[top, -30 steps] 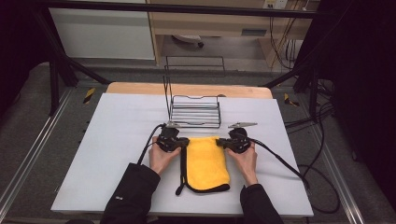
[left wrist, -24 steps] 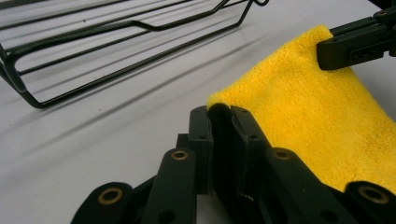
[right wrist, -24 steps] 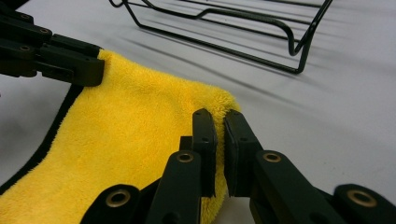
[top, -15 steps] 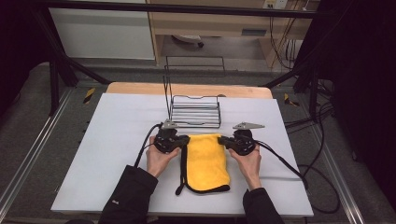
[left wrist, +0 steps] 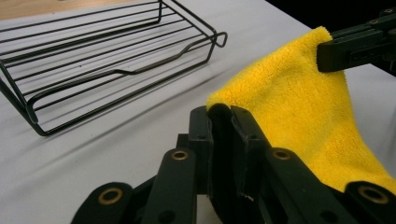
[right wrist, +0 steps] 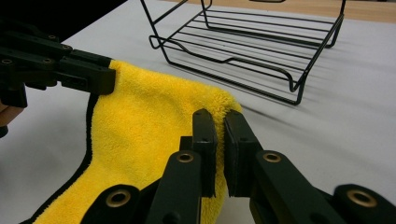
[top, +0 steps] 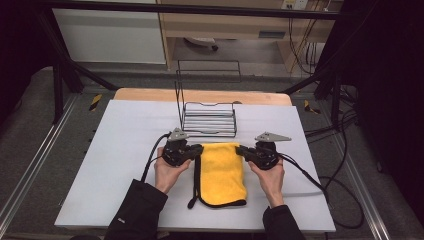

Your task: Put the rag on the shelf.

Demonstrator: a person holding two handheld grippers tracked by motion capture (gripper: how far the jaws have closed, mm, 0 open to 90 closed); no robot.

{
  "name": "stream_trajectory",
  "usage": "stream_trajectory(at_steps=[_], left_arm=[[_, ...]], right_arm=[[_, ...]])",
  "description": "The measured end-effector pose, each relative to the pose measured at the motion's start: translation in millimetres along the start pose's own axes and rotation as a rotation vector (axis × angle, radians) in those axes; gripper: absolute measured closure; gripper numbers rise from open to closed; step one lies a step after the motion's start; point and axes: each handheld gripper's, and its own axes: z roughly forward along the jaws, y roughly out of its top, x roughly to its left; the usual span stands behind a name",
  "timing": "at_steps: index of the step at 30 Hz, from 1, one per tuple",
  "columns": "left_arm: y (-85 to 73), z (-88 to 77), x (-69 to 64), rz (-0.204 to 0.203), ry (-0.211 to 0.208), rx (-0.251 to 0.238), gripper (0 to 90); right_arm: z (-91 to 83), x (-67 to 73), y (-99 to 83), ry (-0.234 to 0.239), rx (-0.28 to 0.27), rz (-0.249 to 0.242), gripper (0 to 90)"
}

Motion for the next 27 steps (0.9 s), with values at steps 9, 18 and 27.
stream_trajectory(at_steps=[9,18,27], left_arm=[[2.4,-12.0,-7.3,0.013,-0.003,-0.041,79.4],[5.7,-23.7,-13.3,0.018,-0.015,-0.08,79.4],[11.3,-36.3,-20.9,0.031,-0.018,-0.129,79.4]], right_arm=[[-13.7,10.6,4.3,-0.004,-0.039,-0.033,84.7],[-27.5,21.4,8.6,-0.011,-0.071,-0.058,84.7],[-40.2,31.1,14.3,-0.021,-0.115,-0.087,84.7]])
